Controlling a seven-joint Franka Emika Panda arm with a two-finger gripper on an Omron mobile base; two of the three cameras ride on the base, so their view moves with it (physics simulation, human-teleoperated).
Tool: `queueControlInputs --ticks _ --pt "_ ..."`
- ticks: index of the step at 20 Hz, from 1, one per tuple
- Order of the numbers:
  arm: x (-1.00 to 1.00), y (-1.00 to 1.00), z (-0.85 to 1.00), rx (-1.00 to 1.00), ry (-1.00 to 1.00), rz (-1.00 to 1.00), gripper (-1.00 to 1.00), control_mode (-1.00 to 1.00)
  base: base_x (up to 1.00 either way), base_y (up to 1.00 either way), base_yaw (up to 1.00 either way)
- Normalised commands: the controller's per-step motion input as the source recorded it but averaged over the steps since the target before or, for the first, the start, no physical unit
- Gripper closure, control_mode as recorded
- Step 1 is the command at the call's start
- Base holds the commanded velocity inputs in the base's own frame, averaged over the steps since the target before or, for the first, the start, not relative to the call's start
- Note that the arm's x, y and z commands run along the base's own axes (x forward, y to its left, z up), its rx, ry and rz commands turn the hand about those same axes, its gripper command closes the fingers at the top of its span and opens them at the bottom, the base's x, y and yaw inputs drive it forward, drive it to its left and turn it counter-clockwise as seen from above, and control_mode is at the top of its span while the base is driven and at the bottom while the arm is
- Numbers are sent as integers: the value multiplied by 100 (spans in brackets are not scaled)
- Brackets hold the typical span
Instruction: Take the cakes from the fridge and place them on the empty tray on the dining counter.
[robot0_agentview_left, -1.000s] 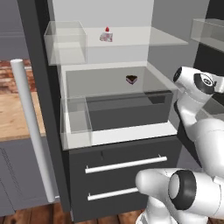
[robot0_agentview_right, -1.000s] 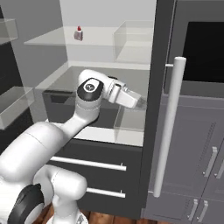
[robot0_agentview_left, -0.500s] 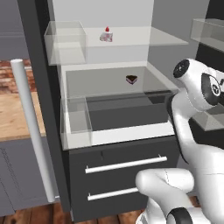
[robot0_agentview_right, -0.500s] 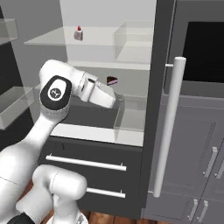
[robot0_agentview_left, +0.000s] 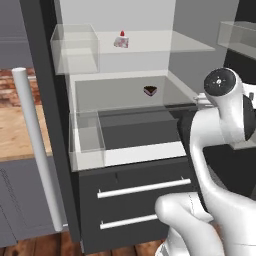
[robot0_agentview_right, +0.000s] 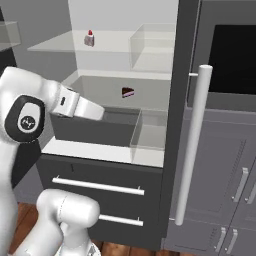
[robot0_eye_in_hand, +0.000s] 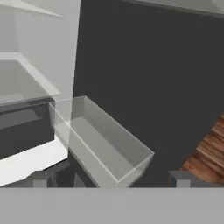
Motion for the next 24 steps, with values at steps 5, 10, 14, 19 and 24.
queueControlInputs --ticks 5,10,14,19,24 --pt "0 74 1 23 1 46 -100 -100 0 0 0" --pt "5 49 -1 15 0 36 -100 -100 0 0 0" --pt "4 23 -5 3 0 14 -100 -100 0 0 0" --pt "0 0 0 0 0 0 -100 -100 0 0 0" --pt "-24 28 -3 3 5 18 -100 -100 0 0 0"
